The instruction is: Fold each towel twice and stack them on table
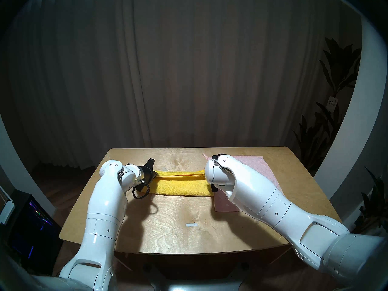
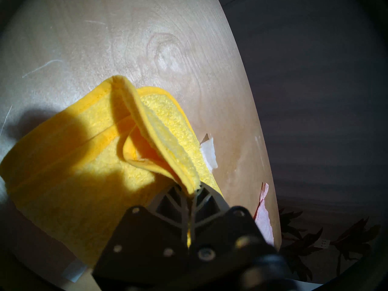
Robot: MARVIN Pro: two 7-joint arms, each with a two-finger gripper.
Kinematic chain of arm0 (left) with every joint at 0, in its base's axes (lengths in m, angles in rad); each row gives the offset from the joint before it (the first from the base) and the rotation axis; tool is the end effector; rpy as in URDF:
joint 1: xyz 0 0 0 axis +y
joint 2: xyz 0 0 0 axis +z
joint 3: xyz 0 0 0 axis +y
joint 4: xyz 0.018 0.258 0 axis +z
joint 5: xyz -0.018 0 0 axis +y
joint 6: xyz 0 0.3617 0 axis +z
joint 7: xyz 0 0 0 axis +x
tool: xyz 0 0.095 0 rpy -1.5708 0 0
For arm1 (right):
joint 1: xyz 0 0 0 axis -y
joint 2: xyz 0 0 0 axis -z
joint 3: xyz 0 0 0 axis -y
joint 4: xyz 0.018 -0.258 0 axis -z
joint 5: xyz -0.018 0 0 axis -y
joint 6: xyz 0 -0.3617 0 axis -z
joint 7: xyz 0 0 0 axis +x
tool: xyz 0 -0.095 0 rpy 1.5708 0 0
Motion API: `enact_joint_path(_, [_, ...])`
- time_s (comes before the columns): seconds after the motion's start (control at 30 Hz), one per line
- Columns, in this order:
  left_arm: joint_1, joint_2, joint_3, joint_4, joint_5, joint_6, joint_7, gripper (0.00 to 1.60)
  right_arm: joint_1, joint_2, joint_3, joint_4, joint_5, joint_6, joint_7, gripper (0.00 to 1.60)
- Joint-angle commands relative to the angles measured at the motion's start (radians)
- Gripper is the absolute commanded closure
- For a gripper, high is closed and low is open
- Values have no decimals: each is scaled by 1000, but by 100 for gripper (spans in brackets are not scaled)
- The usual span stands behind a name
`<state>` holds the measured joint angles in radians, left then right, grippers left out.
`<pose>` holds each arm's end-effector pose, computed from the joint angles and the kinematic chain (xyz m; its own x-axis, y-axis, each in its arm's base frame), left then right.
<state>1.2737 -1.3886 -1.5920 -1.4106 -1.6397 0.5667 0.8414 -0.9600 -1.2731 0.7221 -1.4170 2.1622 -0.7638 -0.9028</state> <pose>0.5161 0.0447 -0.2688 0.4767 0.8643 0.1604 0.5564 -0.4379 0.7061 0.4953 0.1695 -0.2547 -0.0356 -0.9991 -0.0235 -0.7297 0.0420 -0.6825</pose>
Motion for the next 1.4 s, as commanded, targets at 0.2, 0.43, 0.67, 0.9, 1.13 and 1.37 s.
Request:
enact_joint_path(0.2, [-123, 1, 26, 35, 32, -14, -36, 86, 52, -41, 35, 60, 15, 52, 46, 17])
enact_joint_path(0.43, [-146, -3, 45, 65, 50, -27, -50, 0, 58, -49, 61, 96, 39, 89, 82, 59])
enact_joint_path(0.67, [-168, -7, 56, 83, 66, -44, -66, 0, 80, -60, 86, 129, 61, 120, 117, 80])
enact_joint_path(0.9, [-201, -13, 71, 117, 87, -60, -85, 0, 95, -76, 102, 173, 77, 150, 154, 73])
enact_joint_path(1.13, [-242, -20, 84, 158, 105, -73, -95, 0, 129, -99, 117, 230, 88, 179, 194, 78])
enact_joint_path(1.37, [-253, -18, 89, 156, 117, -83, -120, 0, 159, -102, 145, 246, 104, 194, 217, 73])
